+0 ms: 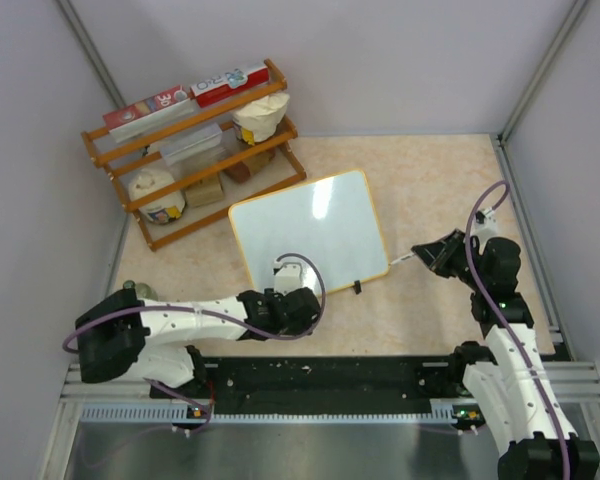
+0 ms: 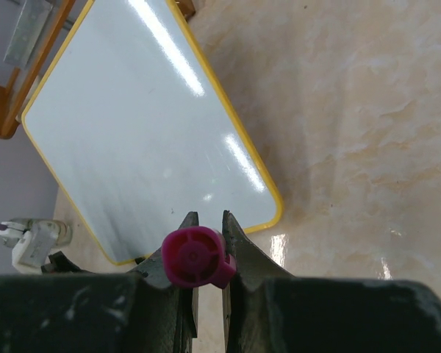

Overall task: Write a sentence on the whiteboard
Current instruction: Move the whiteboard to the center of the board.

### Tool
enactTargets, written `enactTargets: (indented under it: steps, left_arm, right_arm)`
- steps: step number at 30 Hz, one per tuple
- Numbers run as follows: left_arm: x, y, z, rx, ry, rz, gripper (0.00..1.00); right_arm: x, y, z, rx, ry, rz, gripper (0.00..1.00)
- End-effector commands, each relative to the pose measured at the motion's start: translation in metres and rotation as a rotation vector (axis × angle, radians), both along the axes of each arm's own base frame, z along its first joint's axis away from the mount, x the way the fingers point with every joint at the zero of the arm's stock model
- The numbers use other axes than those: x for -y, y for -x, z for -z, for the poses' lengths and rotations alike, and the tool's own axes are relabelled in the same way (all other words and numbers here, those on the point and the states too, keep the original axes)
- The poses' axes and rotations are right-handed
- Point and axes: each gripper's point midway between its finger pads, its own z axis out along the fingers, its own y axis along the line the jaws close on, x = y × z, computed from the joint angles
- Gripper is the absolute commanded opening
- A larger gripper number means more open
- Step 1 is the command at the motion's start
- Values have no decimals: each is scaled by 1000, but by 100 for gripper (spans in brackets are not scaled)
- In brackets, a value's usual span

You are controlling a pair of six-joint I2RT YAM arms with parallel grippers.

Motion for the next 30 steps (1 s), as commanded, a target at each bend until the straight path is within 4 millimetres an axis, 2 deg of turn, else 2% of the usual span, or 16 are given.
enactTargets:
  steps: [1, 9, 14, 16, 22, 26, 27, 30]
  left_arm:
    - [-2, -9, 13, 16, -58, -71, 64]
    - [1, -18, 39, 25, -123, -92, 58]
    - [-2, -27, 42, 54, -179, -121, 56]
    - [-4, -29, 42, 62, -197, -127, 51]
    - [-13, -34, 49, 64, -228, -158, 45]
    - [-16, -39, 50, 72, -235, -162, 34]
    - [-15, -39, 49, 74, -231, -160, 26]
    - [-11, -40, 48, 78, -222, -143, 14]
  right_arm:
    - [-1, -3, -12, 61, -11, -11, 0]
    - [-1, -3, -13, 63, -9, -11, 0]
    - [-1, -4, -11, 59, -5, -11, 0]
    - [-1, -4, -11, 58, -5, -11, 0]
    - [0, -4, -8, 54, -1, -11, 0]
    - [-1, -5, -9, 54, -2, -14, 0]
    - [-1, -5, -9, 54, -3, -15, 0]
    - [-2, -5, -9, 55, -3, -20, 0]
